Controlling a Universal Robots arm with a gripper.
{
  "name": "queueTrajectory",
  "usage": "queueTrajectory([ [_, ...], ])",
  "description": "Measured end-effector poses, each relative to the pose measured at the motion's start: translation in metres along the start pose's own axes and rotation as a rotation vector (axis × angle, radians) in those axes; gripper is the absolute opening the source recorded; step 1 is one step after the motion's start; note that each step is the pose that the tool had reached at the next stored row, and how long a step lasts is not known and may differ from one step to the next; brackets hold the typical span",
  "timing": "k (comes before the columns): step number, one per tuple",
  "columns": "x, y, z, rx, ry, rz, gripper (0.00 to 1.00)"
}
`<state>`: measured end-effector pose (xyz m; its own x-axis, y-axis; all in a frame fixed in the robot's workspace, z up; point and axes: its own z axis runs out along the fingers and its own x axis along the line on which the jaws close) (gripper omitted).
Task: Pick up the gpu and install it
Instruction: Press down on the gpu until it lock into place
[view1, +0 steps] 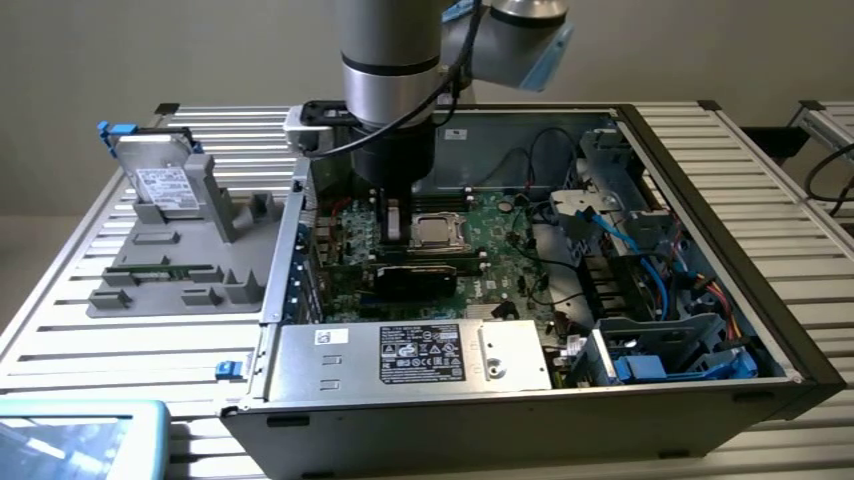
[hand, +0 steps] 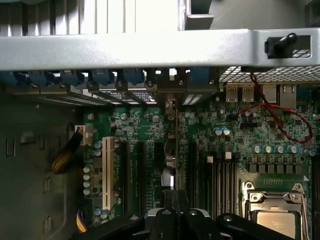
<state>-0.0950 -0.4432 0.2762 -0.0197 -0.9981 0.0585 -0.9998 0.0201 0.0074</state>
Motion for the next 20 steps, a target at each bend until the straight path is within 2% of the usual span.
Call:
queueTrajectory([
  [3,0.002,-0.0071,0.0007,-0.0013,0.0,0.0,0.12],
  [11,0.001,-0.0078,0.0122,-0.0048,0.0018,0.002,0.12],
  [13,0.001,-0.0077,0.0092,-0.0048,-0.0017,0.003,0.12],
  [15,0.001,-0.0072,0.0024,-0.0066,-0.0001,0.004,0.12],
  [20,0.002,-0.0024,-0.0079,-0.0091,-0.0016,0.004,0.12],
])
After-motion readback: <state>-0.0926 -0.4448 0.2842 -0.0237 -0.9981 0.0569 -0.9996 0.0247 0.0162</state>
